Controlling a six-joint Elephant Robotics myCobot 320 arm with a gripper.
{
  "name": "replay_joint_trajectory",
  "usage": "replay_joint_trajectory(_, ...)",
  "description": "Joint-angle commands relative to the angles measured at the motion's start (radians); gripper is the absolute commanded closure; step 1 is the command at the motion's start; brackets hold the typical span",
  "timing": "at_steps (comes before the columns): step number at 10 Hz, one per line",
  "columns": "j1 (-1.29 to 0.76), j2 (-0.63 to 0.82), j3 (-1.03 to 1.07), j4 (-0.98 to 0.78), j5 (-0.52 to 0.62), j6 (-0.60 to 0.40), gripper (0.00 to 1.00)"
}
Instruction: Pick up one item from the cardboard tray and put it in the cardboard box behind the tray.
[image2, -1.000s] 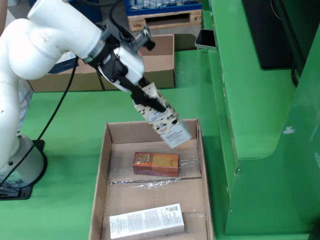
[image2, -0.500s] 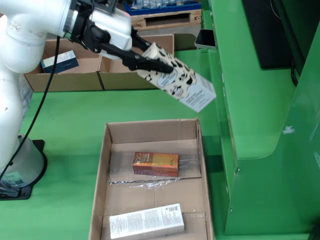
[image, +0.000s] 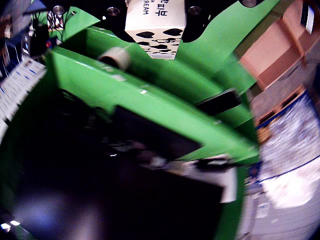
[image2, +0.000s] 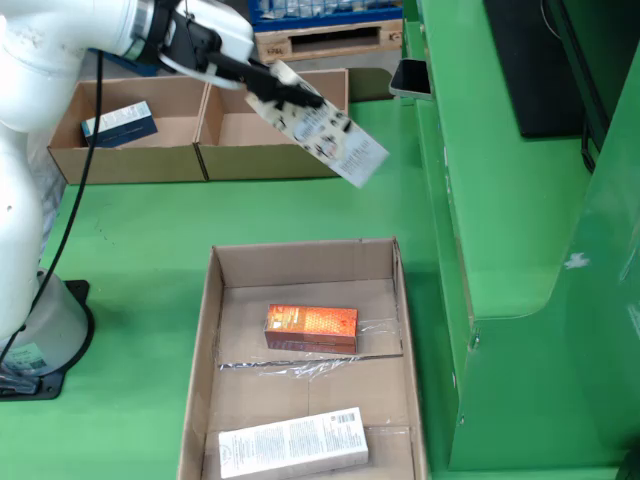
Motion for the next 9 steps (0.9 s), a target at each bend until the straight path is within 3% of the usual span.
replay_joint_trajectory(1, 0.109, 0.116, 0.024, -0.370, 0.074, -0.068, 1.00)
replay_joint_trajectory(2, 0.109, 0.116, 0.024, -0.370, 0.074, -0.068, 1.00)
replay_joint_trajectory(4, 0.285, 0.187, 0.024, -0.589, 0.029, -0.051, 1.00)
replay_joint_trajectory(5, 0.285, 0.187, 0.024, -0.589, 0.029, -0.051, 1.00)
replay_joint_trajectory(7, 0.515, 0.256, 0.024, -0.764, -0.011, -0.012, 1.00)
replay_joint_trajectory(9, 0.562, 0.267, 0.024, -0.795, -0.017, -0.012, 1.00)
